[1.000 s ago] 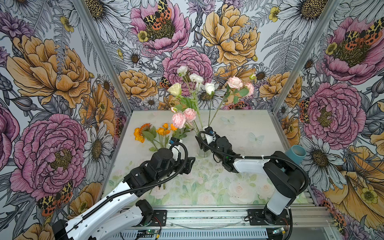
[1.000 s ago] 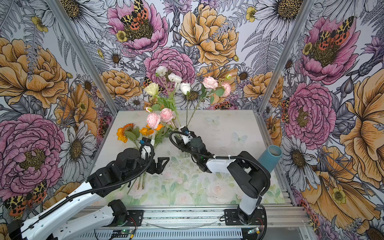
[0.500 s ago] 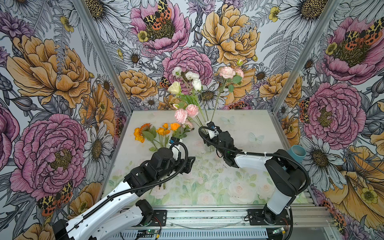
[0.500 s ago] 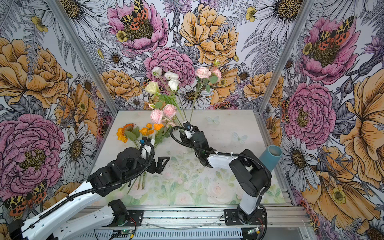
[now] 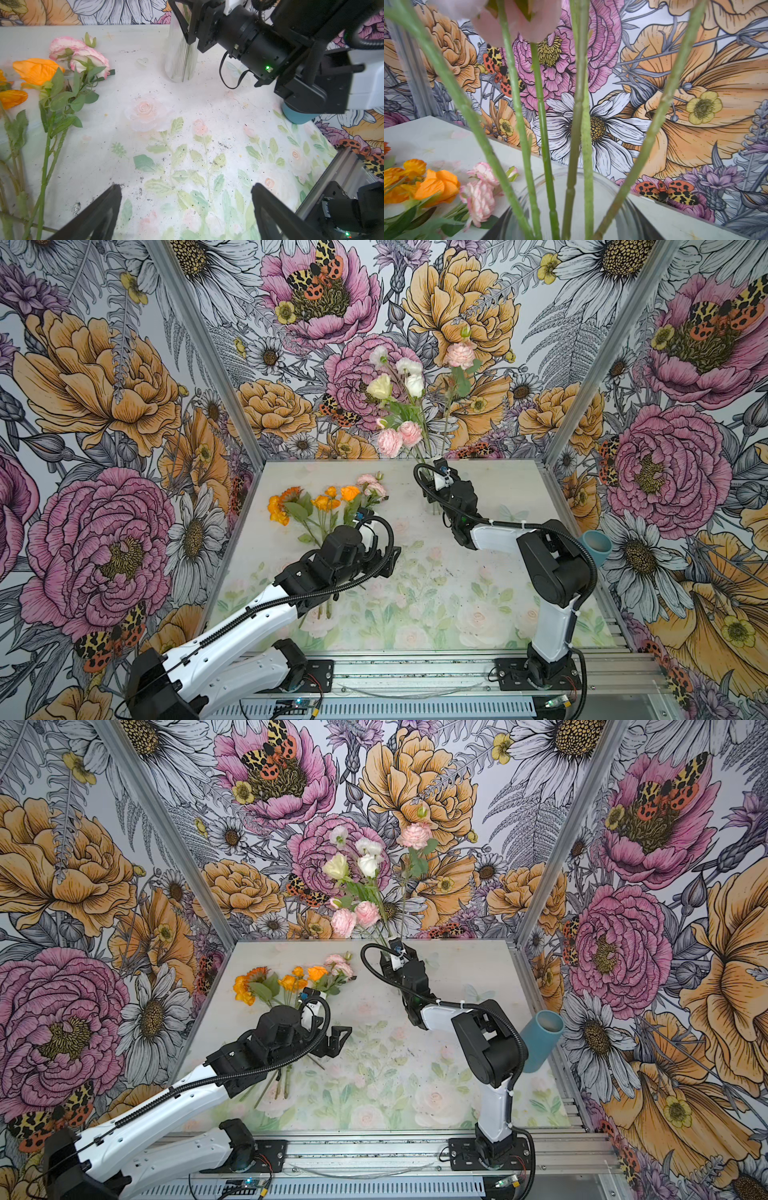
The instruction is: Arrange the flowers into the vase
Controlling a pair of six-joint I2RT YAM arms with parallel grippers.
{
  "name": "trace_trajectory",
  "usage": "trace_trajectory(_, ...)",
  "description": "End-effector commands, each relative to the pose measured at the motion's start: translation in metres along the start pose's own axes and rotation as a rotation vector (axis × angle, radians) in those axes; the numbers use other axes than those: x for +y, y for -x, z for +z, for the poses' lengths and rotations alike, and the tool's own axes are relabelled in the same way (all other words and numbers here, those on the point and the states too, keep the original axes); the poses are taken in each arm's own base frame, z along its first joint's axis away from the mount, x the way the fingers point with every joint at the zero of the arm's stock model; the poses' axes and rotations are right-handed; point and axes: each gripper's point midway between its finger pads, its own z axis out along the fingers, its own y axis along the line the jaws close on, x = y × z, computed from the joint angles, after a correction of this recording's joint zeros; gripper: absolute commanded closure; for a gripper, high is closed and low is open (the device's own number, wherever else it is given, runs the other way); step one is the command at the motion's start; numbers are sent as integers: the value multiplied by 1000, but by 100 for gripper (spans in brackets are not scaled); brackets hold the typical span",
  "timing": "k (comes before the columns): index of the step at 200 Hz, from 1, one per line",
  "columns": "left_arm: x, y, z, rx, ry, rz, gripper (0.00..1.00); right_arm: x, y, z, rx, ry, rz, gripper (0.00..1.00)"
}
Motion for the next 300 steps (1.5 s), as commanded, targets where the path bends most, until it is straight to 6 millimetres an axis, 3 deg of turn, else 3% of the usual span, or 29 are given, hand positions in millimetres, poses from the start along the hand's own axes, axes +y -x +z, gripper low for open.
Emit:
trace_trajectory(1, -20, 13, 7, -40, -114, 54, 1, -31, 79, 8, -278, -79, 76, 41)
trace_trajectory(50, -47, 19, 26, -40, -260, 84, 1, -50, 62, 29, -332, -141, 122, 41)
trace_trajectory(95, -49, 16, 39, -12, -264, 84, 1, -58, 51, 26, -345, -187, 149, 41)
trace_trajectory(152, -50, 17, 36, -20, -270, 82, 1, -68, 33, 24, -301, -263, 169, 41)
trace_trajectory(188, -48, 16, 36, -22, -263, 85, 2, -86, 22, 25, -291, -315, 176, 41)
trace_trajectory(271, -51, 16, 40, -15, -278, 91, 1, -91, 1, 31, -258, -327, 191, 40)
trace_trajectory(300, -50, 15, 39, -20, -274, 92, 1, -94, -9, 28, -240, -353, 205, 28)
